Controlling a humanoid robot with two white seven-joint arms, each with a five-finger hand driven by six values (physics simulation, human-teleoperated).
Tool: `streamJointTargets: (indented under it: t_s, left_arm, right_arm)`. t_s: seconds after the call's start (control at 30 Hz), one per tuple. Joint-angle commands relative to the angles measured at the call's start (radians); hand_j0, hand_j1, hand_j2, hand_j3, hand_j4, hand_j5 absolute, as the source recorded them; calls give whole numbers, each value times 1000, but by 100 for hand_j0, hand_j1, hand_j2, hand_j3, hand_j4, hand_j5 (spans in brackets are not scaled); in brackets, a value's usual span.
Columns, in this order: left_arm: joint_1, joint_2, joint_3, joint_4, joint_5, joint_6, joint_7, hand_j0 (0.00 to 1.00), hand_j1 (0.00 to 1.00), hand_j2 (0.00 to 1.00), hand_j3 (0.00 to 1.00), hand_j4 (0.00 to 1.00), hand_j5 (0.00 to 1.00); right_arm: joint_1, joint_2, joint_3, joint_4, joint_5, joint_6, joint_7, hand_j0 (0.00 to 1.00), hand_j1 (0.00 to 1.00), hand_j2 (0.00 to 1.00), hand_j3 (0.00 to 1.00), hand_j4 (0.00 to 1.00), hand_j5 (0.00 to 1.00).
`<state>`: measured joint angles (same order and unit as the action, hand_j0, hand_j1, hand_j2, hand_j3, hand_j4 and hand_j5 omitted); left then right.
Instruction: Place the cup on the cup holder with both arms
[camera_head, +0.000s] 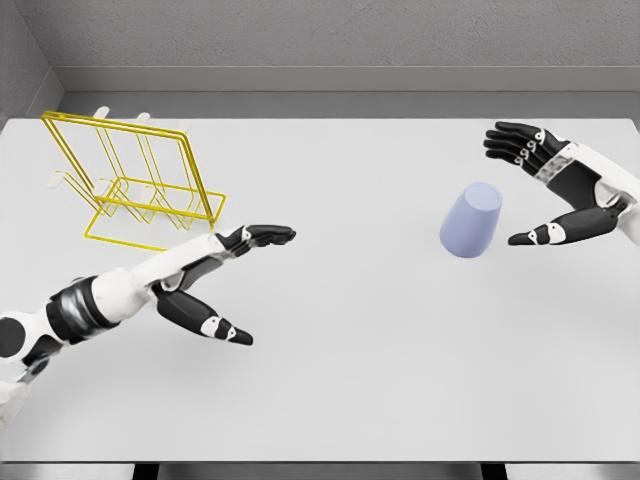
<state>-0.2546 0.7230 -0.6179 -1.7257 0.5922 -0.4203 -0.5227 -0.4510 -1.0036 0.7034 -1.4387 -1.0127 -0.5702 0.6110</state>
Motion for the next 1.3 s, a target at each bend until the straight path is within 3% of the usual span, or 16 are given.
streamJointTargets:
  t_s: [0.0,0.03,0.17,0.23,0.33,0.43,0.53,0.63,0.7,0.8,0.87,1.07,1.27]
  left_arm:
    - [-8,-91,-11,15,0,176,3,100,100,100,100,100,100]
    - [-37,-99,-14,52,6,209,3,100,100,100,100,100,100]
    - [-38,-105,-8,49,0,221,18,100,100,100,100,100,100]
    - [-41,-135,-5,54,3,307,20,100,100,100,100,100,100]
    - [-54,-160,-10,90,-5,311,18,100,100,100,100,100,100]
    - [-54,-178,-13,112,-66,219,18,100,100,100,100,100,100]
    - [-54,-226,-2,209,-143,-18,21,100,100,100,100,100,100]
    - [-54,-290,20,322,-195,-178,27,100,100,100,100,100,100]
    - [-55,-341,41,417,-204,-191,33,100,100,100,100,100,100]
    - [-57,-341,40,420,-196,-191,30,100,100,100,100,100,100]
    - [-61,-341,40,414,-192,-103,30,100,100,100,100,100,100]
    - [-57,-323,37,373,-170,-95,29,100,100,100,100,100,100]
    - [-55,-275,23,305,-23,26,27,100,100,100,100,100,100]
  right_arm:
    - [-2,-3,-2,9,-7,1,0,100,100,100,100,100,100]
    - [-3,0,-7,24,-7,1,0,100,100,100,100,100,100]
    - [-2,3,-8,52,-7,0,0,100,100,100,100,100,100]
    - [0,7,-10,73,-7,1,0,100,100,100,100,100,100]
    - [0,71,-13,173,-7,0,0,100,100,100,100,100,100]
    - [1,97,-24,224,-7,0,0,100,100,100,100,100,100]
    - [20,151,-28,268,-6,0,0,100,100,100,100,100,100]
    - [55,154,-28,271,-6,-2,0,100,100,100,100,100,100]
    - [64,171,-30,281,11,-2,0,100,100,100,100,100,100]
    - [64,201,-30,327,28,-2,0,100,100,100,100,100,100]
    - [64,223,-53,368,29,0,0,100,100,100,100,100,100]
    - [64,263,-54,423,48,1,0,100,100,100,100,100,100]
    - [64,299,-54,462,72,1,0,100,100,100,100,100,100]
